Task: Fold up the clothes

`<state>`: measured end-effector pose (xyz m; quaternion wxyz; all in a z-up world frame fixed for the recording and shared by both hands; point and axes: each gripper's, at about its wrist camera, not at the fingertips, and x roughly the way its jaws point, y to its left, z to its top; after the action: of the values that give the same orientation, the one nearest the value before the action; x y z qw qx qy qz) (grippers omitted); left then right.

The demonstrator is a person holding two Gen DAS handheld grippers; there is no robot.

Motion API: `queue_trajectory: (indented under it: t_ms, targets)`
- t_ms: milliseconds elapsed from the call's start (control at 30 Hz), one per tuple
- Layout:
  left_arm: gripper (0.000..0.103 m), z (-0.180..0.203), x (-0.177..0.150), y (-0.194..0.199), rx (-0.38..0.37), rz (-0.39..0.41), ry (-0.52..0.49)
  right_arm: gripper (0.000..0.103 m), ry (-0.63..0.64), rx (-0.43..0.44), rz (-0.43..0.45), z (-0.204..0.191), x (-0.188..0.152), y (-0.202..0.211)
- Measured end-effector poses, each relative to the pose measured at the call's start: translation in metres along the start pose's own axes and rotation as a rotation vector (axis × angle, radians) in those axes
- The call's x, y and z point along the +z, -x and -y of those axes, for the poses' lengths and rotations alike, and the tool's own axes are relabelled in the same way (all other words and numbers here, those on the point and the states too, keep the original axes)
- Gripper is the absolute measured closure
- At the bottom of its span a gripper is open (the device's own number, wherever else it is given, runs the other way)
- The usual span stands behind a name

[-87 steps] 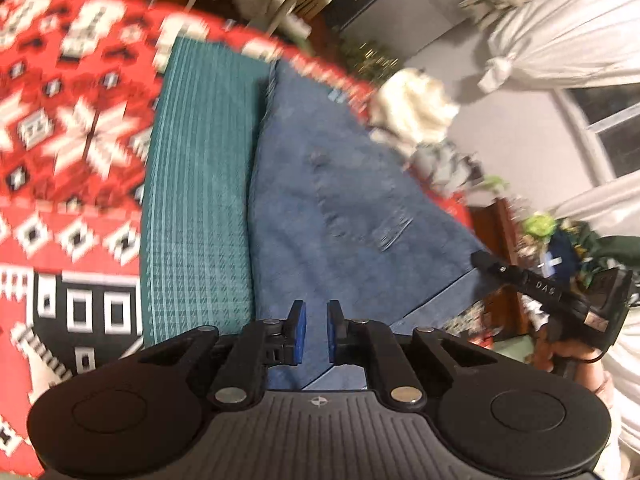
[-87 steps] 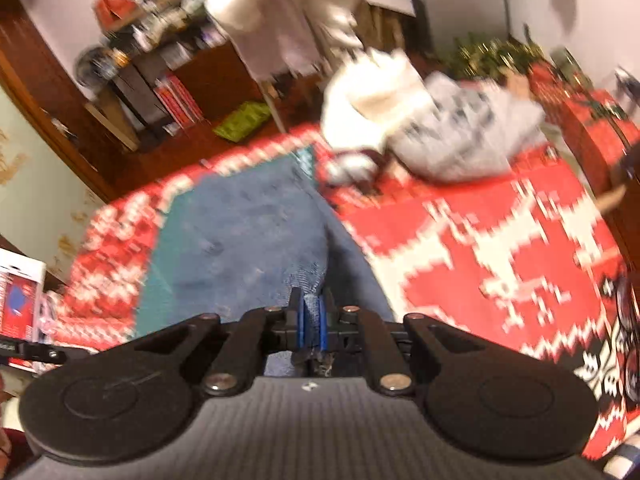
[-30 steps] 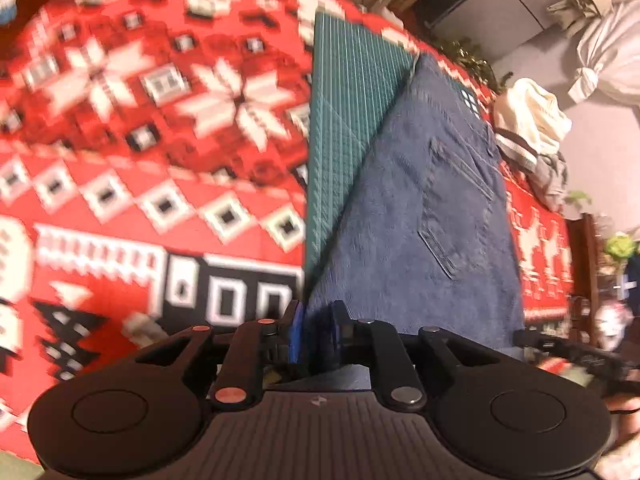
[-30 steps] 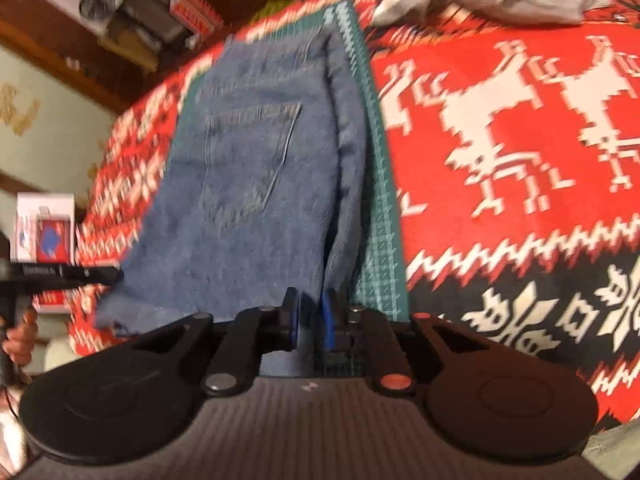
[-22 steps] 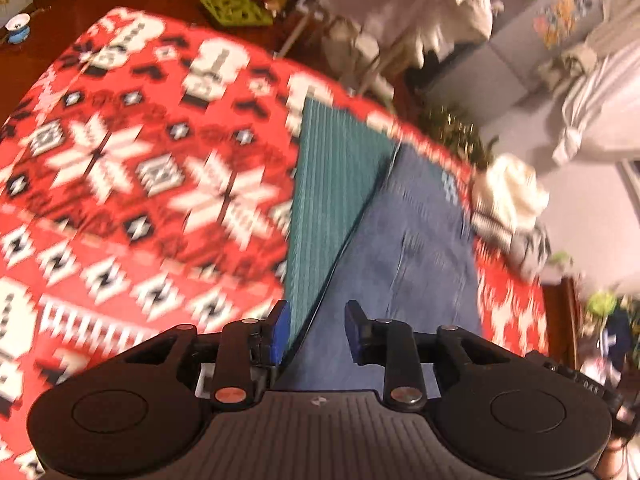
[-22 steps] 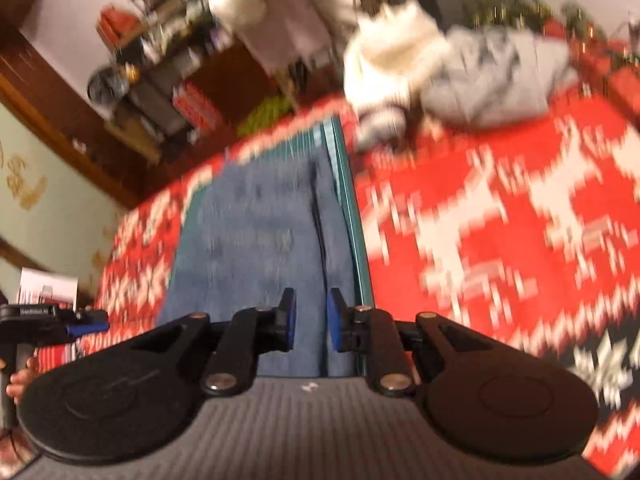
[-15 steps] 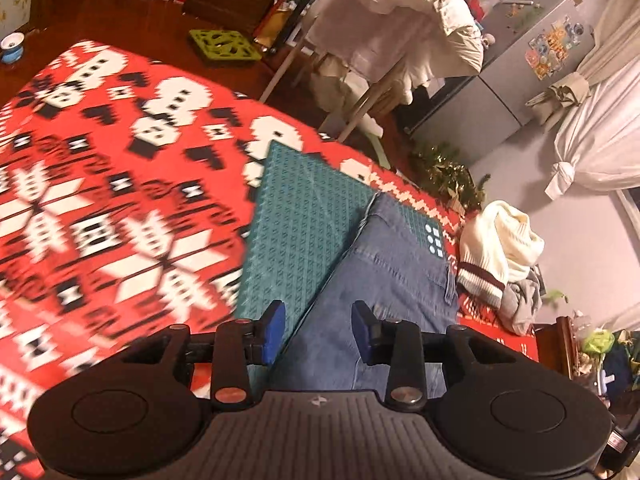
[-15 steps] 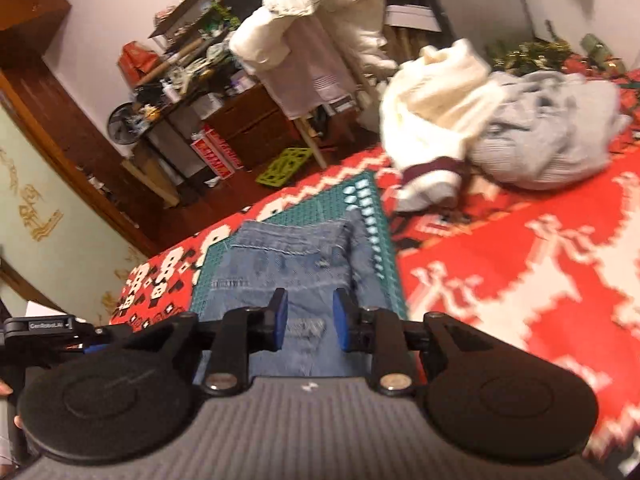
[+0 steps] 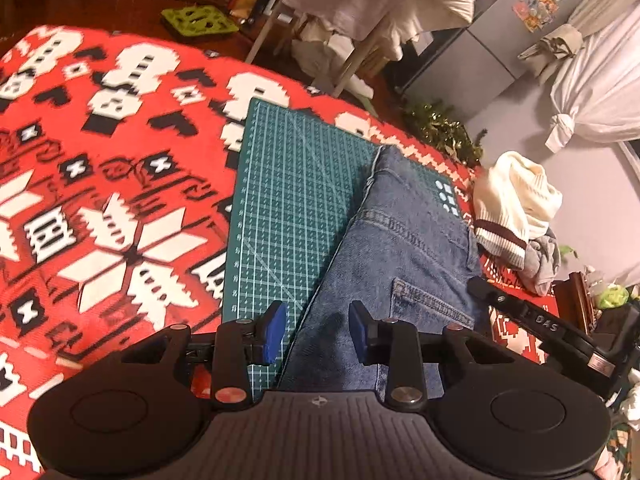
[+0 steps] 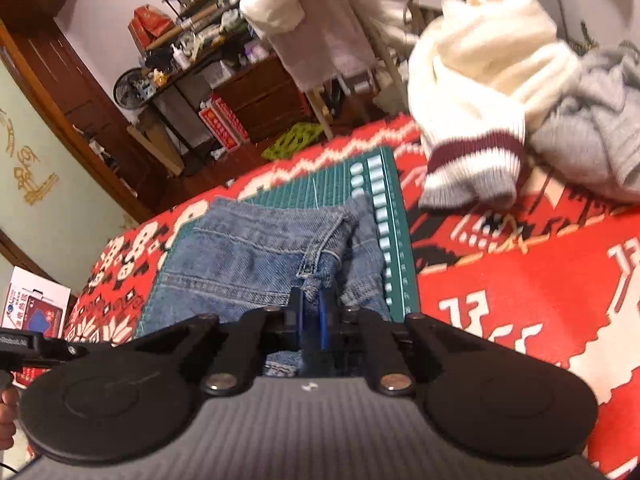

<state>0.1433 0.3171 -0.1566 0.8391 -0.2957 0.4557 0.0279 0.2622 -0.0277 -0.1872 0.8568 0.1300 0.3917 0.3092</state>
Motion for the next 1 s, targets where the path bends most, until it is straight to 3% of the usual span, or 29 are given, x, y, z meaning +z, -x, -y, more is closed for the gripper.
queue_trajectory:
  t_ms: [167,233,433,533,700,1000]
  targets:
    - [0.070,-0.001,0.002,0.010,-0.026,0.011,0.022,0.097,0.132,-0.015,0.128,-0.040,0.020,0.033]
    - [0.070,0.000,0.003,0.014,-0.033,0.020,0.017,0.097,0.178,-0.052,0.139,-0.046,0.025,0.030]
    - [0.070,0.000,0.001,0.012,-0.021,-0.011,0.003,0.094,0.021,-0.087,0.024,0.000,0.008,-0.014]
    - [0.070,0.004,-0.001,0.012,-0.021,-0.020,-0.022,0.082,-0.005,-0.086,0.038,0.008,0.006,-0.013]
    - [0.070,0.010,-0.004,0.013,-0.021,-0.036,-0.063,0.081,-0.024,-0.085,0.077,0.007,0.005,0.019]
    - [0.070,0.020,-0.027,0.042,-0.033,-0.051,-0.128,0.080,-0.153,-0.024,-0.013,-0.005,-0.033,0.092]
